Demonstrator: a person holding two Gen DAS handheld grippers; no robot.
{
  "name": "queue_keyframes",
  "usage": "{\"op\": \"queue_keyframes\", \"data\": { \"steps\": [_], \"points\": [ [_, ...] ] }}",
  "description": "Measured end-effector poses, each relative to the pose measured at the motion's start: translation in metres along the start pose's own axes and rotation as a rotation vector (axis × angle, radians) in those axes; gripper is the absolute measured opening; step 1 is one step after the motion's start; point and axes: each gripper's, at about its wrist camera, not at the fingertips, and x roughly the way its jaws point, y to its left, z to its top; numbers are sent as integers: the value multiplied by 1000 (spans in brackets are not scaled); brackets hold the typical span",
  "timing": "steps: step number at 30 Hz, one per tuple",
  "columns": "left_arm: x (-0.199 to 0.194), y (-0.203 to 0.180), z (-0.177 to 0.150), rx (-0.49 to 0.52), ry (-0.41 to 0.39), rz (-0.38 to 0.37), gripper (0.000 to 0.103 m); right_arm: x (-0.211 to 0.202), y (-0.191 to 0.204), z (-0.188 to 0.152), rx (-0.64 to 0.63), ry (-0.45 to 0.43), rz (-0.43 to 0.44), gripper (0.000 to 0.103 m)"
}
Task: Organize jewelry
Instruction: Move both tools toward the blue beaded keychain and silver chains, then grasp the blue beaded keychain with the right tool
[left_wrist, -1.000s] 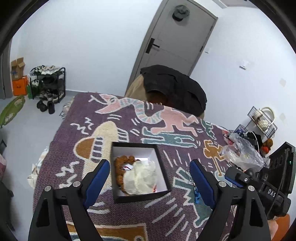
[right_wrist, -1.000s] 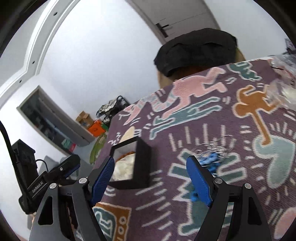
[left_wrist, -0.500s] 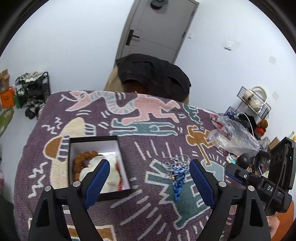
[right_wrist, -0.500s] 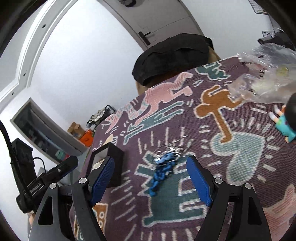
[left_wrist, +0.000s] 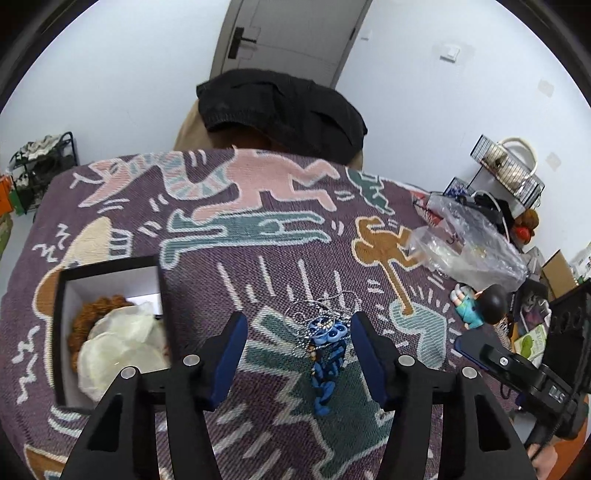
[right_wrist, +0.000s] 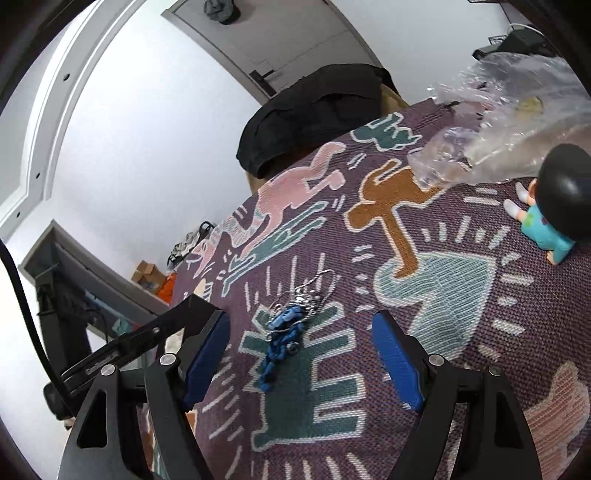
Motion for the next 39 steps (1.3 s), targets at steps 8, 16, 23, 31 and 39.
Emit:
{"op": "queue_keyframes", "data": {
  "steps": [8, 16, 23, 31, 39],
  "points": [
    [43, -4, 3, -34, 93, 17, 50, -5, -18, 2, 33, -12, -5, 80],
    [73, 2, -2, -91, 165, 62, 38, -1, -26, 1, 51, -5, -4, 80],
    [86, 10, -4, -136, 180, 74, 15, 8, -19, -1, 38, 18, 2, 80],
    [65, 9, -2, -99, 127, 53, 0, 30, 0, -10, -20, 82, 0, 80],
    [22, 13, 5, -69, 36, 53, 0, 57, 26, -22, -96, 142, -32, 80]
  ]
}}
